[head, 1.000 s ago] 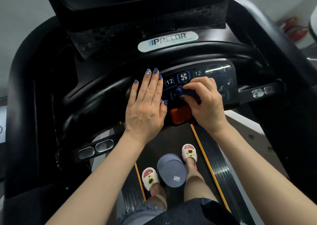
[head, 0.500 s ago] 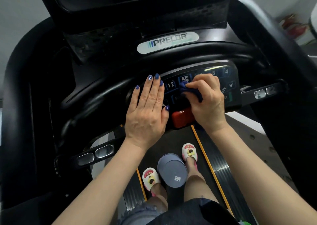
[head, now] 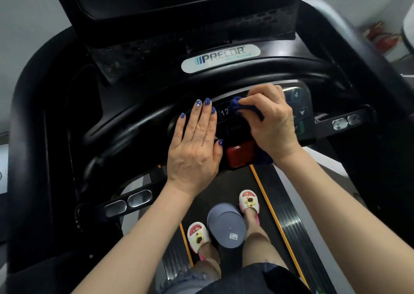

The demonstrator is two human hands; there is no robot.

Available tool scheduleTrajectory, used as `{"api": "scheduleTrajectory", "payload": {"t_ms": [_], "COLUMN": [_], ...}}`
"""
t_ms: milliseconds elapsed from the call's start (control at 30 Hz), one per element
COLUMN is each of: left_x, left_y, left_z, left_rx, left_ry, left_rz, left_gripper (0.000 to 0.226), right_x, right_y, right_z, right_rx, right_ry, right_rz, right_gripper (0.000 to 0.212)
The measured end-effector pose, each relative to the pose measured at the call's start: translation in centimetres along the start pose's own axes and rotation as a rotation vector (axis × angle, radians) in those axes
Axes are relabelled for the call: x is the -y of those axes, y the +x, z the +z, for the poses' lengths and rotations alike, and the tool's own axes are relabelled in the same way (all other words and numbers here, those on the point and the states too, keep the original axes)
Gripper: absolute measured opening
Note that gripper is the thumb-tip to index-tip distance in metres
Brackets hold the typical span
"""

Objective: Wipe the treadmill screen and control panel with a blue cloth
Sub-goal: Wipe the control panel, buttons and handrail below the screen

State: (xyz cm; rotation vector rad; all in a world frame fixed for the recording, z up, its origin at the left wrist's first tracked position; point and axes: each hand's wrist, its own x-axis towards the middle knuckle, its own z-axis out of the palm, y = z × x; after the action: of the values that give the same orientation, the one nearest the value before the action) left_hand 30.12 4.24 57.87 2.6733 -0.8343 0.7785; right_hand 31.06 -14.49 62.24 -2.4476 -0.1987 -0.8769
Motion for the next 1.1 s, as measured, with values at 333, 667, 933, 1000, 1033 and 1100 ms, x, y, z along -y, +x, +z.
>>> {"api": "scheduleTrajectory", "payload": {"t_ms": [333, 667, 933, 1000, 1033, 1100], "left_x": [0.1, 0.1, -0.3, -0.3, -0.3, -0.3], "left_y": [0.0, 0.0, 0.6, 0.6, 0.5, 0.4], "left_z": [0.1, 0.1, -0.3, -0.2, -0.1, 0.0], "left_rx": [-0.007, -0.004, 0.006, 0.023, 0.031, 0.039], "left_ry": [0.017, 0.012, -0.061, -0.035, -0.015, 0.005], "left_rz": [0.004, 0.001, 0.036, 0.039, 0.041, 0.044], "left_gripper": [0.054, 0.054, 0.053, 0.053, 0.053, 0.054], "right_x": [0.1, -0.4, -1.0, -0.8, -0.9, -1.6], "right_y": [1.3, 1.9, 2.3, 2.2, 2.1, 2.0], "right_z": [0.1, -0.3, -0.8, -0.6, -0.6, -1.0], "right_rx": [0.031, 0.056, 0.112, 0.116, 0.120, 0.138], "right_ry": [-0.019, -0.022, -0.018, -0.023, -0.024, -0.030], "right_rz": [-0.056, 0.001, -0.037, -0.042, -0.050, -0.084], "right_gripper": [0.006, 0.007, 0.009, 0.009, 0.009, 0.009]}}
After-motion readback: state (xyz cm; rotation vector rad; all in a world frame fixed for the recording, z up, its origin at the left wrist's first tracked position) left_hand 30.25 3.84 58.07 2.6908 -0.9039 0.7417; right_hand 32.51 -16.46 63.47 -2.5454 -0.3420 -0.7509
